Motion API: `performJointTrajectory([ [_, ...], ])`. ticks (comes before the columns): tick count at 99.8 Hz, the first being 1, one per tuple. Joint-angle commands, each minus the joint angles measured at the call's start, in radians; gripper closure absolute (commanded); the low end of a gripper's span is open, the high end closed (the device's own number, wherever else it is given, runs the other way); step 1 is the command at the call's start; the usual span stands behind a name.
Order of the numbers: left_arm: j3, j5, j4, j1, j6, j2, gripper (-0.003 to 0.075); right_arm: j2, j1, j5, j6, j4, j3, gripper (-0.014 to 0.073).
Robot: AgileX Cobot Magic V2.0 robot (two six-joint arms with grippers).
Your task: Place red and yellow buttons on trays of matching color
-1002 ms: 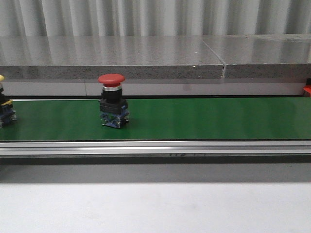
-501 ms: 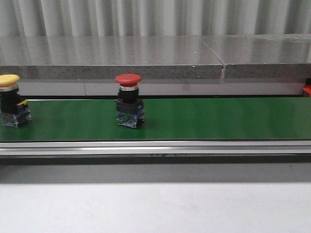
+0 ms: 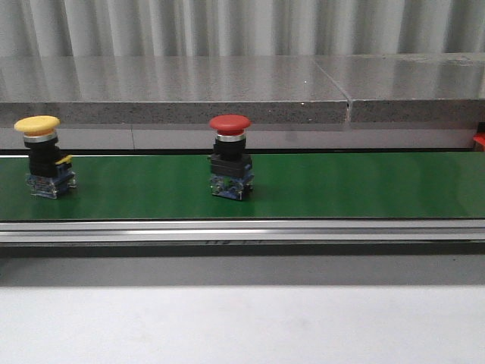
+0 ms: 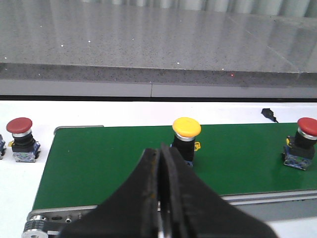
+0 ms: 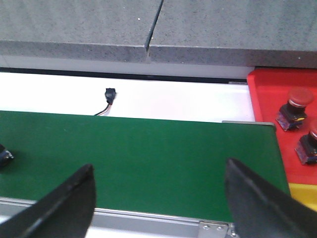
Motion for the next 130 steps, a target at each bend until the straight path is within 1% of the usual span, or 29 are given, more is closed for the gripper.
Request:
performJointTrajectory([
  [1,-0.027,-0.07,-0.009,-0.009,-0.007,0.011,0.0741,0.009,0.007,-0.06,-0.009,0.064,-0.025,-0.0027],
  [11,-0.027,-0.07,-0.009,-0.009,-0.007,0.011,0.0741,0.059,0.045,-0.059,-0.041,0.068,-0.033,-0.0027],
  [24,-0.027,-0.07,-0.009,-0.009,-0.007,0.011,0.0741,0.159,0.14,-0.048,-0.09,0.068,-0.066,-0.0027],
  [44,-0.027,-0.07,-0.009,-0.009,-0.007,0.011,0.0741,0.361,0.282,-0.072,-0.097,0.068,-0.145,-0.0027],
  [72,-0.027,-0.07,-0.009,-0.009,-0.007,0.011,0.0741,0.63,0.452,-0.093,-0.137,0.068,-0.273,-0.0027],
  [107,-0.027,-0.07,-0.009,-0.009,-0.007,0.011,0.0741,0.842,0.566,-0.112,-0.145,0.068,-0.399,-0.0027],
  [130,-0.027,-0.07,-0.009,-0.009,-0.007,0.011,0.0741,0.927,0.576,-0.147,-0.154,0.066,-0.442,-0.0027],
])
